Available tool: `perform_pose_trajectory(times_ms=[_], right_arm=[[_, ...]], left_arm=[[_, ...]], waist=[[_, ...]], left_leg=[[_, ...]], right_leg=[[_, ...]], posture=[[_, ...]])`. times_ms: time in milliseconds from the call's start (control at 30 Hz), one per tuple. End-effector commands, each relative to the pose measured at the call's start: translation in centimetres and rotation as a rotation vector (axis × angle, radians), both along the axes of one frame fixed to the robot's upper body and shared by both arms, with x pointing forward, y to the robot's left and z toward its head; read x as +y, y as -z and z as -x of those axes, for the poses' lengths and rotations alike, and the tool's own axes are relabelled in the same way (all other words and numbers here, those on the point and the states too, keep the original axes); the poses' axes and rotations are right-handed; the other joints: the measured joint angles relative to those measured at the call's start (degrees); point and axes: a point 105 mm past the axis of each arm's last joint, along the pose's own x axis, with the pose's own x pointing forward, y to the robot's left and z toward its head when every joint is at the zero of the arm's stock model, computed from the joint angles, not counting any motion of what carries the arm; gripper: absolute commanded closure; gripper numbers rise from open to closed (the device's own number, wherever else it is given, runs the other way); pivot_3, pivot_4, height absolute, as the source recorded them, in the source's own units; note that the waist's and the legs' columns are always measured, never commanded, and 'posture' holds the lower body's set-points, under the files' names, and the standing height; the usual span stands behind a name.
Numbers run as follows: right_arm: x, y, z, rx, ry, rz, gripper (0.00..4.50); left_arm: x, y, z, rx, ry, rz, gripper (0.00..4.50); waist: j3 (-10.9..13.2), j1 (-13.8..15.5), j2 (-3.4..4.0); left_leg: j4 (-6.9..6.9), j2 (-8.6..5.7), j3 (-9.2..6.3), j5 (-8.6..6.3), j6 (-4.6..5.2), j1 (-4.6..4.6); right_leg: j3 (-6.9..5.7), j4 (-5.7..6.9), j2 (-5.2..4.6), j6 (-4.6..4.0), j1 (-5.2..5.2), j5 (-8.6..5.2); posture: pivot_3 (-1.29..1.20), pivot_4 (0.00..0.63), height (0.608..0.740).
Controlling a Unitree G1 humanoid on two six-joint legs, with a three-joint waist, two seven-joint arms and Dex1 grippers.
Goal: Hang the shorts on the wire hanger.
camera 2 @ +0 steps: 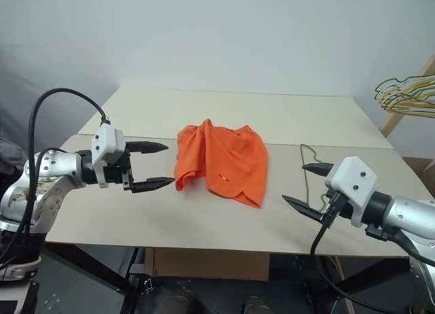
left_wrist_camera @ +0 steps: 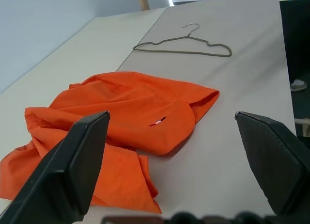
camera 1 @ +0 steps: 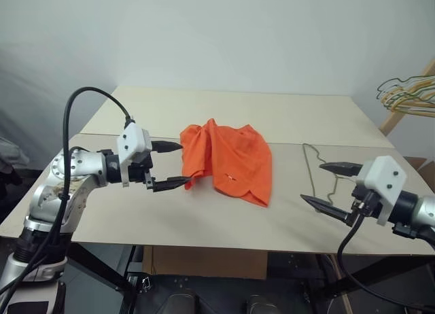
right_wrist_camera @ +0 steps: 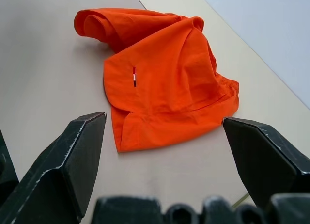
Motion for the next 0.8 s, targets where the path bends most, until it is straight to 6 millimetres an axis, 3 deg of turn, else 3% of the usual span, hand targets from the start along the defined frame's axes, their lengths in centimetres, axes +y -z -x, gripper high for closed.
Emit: perform_pose_trajectory(times_ms=[33,233,333,600,800], right_arm=[[0.1,-1.4,0.3,-0.057,-0.011,0.021,0.06],[0.1,-1.4,0.3,-0.059,-0.008,0.024,0.06],[0.0,-1.3,0.3,-0.058,-0.002,0.023,0.06],[0.6,-1.6,-0.7,-0.072,-0.012,0.048,0.06],[1.5,-1.0,-0.8,-0.078,-0.027,0.057,0.06]], left_arm=[[-0.5,-1.2,0.5,-0.052,0.027,0.012,0.00],[-1.0,-1.1,0.3,-0.047,0.019,0.011,0.00],[-2.3,-1.0,-0.3,-0.019,-0.004,0.035,0.00],[-9.2,1.1,-1.1,0.168,-0.015,-0.005,0.00],[-15.2,5.0,-2.0,0.281,-0.104,-0.245,0.00]], waist=[[0.00,0.00,0.00],[0.00,-0.02,0.00],[0.00,0.02,0.00],[-0.01,-0.17,-0.03],[-0.03,-0.85,-0.01]], left_leg=[[0.00,0.00,0.00,0.00,0.00,0.00],[0.01,0.00,0.00,0.00,0.00,0.01],[0.01,0.00,0.00,0.00,0.00,0.01],[0.18,-0.10,-0.01,0.00,0.00,-0.03],[0.17,-0.16,-0.11,0.01,0.01,-0.05]], right_leg=[[0.00,0.00,0.00,0.00,0.01,0.00],[0.00,0.00,0.01,0.00,0.00,0.00],[0.00,0.00,0.01,0.00,0.02,0.00],[0.03,0.00,0.00,0.11,0.08,0.05],[0.07,0.02,0.09,0.13,0.09,0.03]], posture=[[0.18,0.000,0.740],[0.17,0.000,0.740],[0.17,0.000,0.740],[0.11,0.000,0.740],[0.07,0.000,0.740]])
